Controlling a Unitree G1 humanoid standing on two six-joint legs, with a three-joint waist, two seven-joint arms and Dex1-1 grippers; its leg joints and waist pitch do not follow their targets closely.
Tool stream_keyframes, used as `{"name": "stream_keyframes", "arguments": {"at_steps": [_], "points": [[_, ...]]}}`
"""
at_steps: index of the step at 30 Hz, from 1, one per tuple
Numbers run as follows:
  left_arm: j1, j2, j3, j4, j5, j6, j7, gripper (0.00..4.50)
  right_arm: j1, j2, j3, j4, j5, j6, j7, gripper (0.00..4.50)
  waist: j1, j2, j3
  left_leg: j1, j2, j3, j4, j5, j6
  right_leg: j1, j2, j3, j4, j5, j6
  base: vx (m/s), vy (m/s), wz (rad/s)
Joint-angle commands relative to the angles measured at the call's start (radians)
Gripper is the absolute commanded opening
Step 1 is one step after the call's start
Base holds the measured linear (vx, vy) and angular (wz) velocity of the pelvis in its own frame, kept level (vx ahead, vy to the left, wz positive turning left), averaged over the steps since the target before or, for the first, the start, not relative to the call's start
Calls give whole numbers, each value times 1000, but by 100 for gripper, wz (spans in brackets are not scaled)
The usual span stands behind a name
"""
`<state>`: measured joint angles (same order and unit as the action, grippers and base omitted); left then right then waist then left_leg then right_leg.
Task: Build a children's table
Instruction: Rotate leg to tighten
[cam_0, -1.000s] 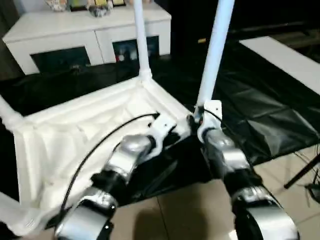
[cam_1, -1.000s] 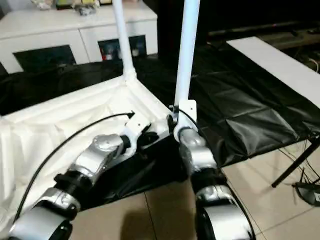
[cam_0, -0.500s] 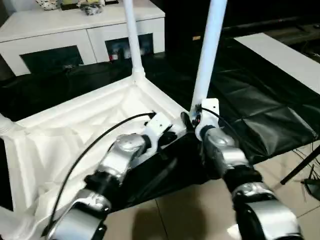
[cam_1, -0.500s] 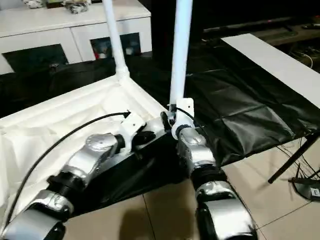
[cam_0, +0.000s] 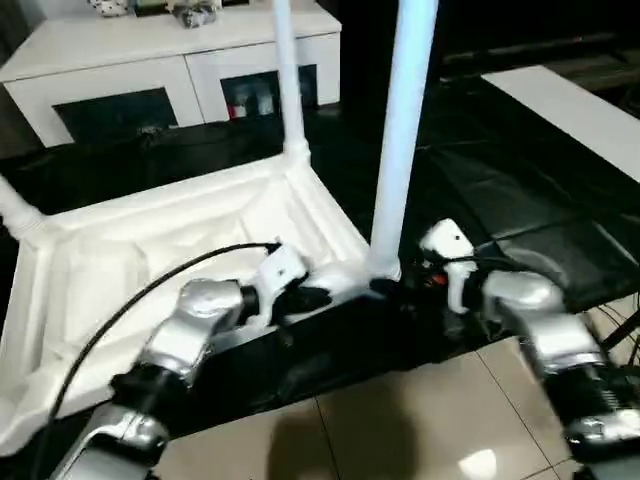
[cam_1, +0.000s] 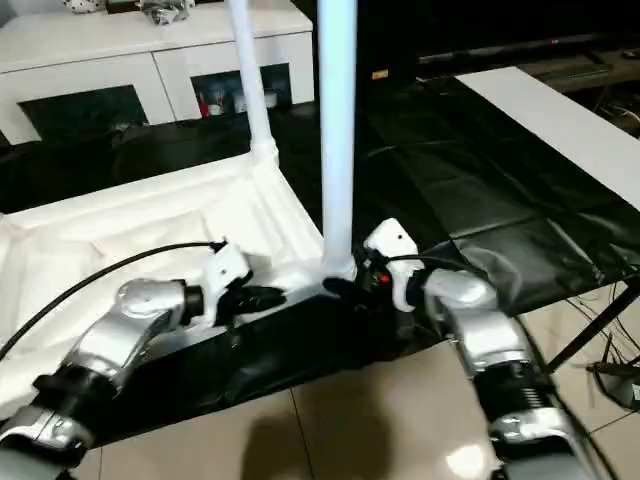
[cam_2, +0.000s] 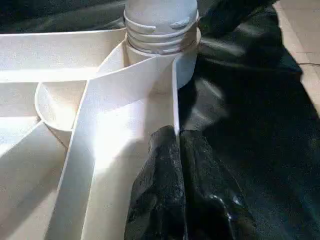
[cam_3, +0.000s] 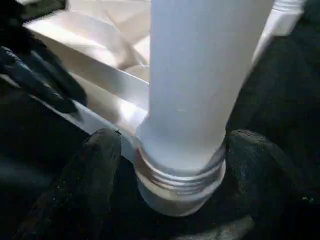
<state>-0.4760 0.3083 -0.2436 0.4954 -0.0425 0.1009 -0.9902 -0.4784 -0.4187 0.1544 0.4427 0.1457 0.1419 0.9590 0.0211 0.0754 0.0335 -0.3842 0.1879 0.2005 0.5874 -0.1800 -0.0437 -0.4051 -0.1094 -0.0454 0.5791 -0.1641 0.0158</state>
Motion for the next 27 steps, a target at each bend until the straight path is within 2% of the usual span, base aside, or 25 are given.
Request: {"name": "stream_keyframes", "arguments": {"at_steps": [1,3,6,7,8,9,12,14,15,23,25,27], "points": [[13,6,-9,-16,-12,-4,-27,0,3,6,30,-21,8,-5,50,358,3,-14,-57,17,37,-14,-75,-296,60,41,-25,18,-59,-234,-249,0,0,0],[18,9,-10,-24,-16,-4,-36,0,-1,7,35,-10,2,-19,60,358,3,-17,-58,18,37,-14,-73,-282,61,40,-25,19,-58,-213,-254,0,0,0],[28,14,-9,-36,-18,-1,-45,0,-4,-2,47,-7,13,-12,97,358,10,-21,-61,17,36,-12,-69,-238,79,42,-26,20,-52,-171,-263,0,0,0],[30,16,-9,-40,-19,0,-46,0,-8,-4,48,-1,12,-11,107,342,13,-21,-61,17,36,-11,-67,-226,86,42,-26,19,-52,-163,-265,0,0,0],[32,17,-9,-41,-19,1,-46,0,-13,-4,49,7,10,-10,116,342,13,-25,-61,16,36,-11,-67,-218,91,43,-26,19,-51,-159,-265,0,0,0],[33,18,-8,-43,-20,2,-46,0,-16,-4,48,13,8,-9,123,342,15,-22,-61,16,37,-11,-67,-210,95,42,-26,19,-50,-158,-266,0,0,0],[37,21,-6,-48,-21,5,-46,0,-21,-8,52,30,-3,-17,135,304,15,-24,-59,16,36,-11,-67,-219,91,41,-26,19,-52,-191,-261,0,0,0],[38,22,-3,-51,-20,7,-46,0,-21,-11,54,36,-7,-21,144,297,16,-24,-59,17,36,-11,-67,-224,87,41,-27,19,-53,-201,-258,0,0,0],[38,22,-2,-51,-20,7,-47,0,-22,-13,55,38,-7,-22,148,273,15,-24,-59,17,36,-11,-68,-229,84,41,-26,19,-54,-207,-256,0,0,0],[39,32,-8,-53,-17,14,-71,0,-23,-17,55,51,-16,-35,163,217,17,-20,-62,17,35,-11,-64,-204,94,43,-25,18,-49,-160,-266,0,0,0],[40,40,-17,-55,-13,22,-87,0,-24,-13,53,61,-23,-44,149,204,17,-19,-62,17,35,-11,-64,-203,95,43,-24,17,-48,-158,-269,0,0,0],[42,55,-39,-59,1,56,-109,0,-45,21,36,130,-72,-67,7,201,14,-16,-62,16,34,-12,-65,-211,88,43,-26,17,-48,-166,-270,0,0,0]]}}
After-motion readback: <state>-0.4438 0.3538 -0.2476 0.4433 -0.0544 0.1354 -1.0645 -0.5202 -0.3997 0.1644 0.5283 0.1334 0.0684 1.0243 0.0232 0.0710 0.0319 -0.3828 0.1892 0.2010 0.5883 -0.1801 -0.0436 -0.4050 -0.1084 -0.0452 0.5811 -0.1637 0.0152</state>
